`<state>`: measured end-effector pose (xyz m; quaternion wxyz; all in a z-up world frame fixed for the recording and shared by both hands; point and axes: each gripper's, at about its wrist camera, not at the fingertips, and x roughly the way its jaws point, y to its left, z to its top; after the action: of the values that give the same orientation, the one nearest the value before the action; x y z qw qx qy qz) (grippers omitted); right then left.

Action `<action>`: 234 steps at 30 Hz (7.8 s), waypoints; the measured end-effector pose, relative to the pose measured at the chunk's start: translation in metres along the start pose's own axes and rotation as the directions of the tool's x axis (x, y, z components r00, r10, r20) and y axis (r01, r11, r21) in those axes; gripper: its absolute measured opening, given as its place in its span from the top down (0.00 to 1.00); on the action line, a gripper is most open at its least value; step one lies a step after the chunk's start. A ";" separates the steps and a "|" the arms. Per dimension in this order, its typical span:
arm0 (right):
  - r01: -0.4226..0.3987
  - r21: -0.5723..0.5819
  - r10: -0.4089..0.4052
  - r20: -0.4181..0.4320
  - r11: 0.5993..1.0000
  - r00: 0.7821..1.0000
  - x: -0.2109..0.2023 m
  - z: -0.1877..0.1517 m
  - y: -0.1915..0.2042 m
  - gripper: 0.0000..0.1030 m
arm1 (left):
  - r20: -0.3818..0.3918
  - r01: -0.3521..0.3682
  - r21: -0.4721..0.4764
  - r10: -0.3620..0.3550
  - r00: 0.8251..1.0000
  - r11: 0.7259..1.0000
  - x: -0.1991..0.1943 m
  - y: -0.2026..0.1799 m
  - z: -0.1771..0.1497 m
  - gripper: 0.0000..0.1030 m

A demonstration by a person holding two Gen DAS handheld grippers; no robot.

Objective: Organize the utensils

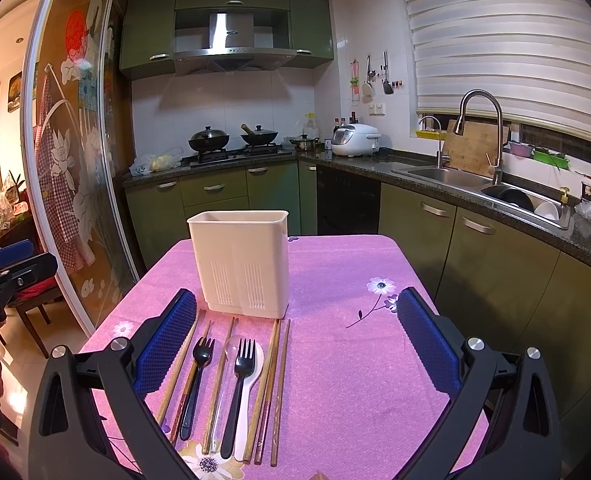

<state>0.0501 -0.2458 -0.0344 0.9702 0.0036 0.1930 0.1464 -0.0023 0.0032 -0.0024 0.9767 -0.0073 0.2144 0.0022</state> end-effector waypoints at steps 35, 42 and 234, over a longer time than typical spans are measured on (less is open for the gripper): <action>0.000 0.003 0.000 -0.002 1.000 1.000 0.000 0.000 -0.001 0.04 | -0.003 0.000 -0.001 0.000 1.000 1.000 0.001 0.004 0.001 0.06; -0.001 0.007 0.001 -0.007 1.000 1.000 0.002 -0.004 -0.001 0.04 | -0.008 0.000 0.004 0.000 1.000 1.000 0.000 -0.003 -0.004 0.06; -0.313 0.146 0.342 -0.269 0.938 0.900 0.136 -0.001 -0.001 0.95 | -0.519 -0.049 -0.059 0.012 0.855 0.997 0.260 0.012 -0.019 0.72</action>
<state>0.1703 -0.2077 -0.0866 0.8913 0.0626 0.3371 0.2968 0.2260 0.0149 -0.1290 0.8820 -0.0384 0.4692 0.0231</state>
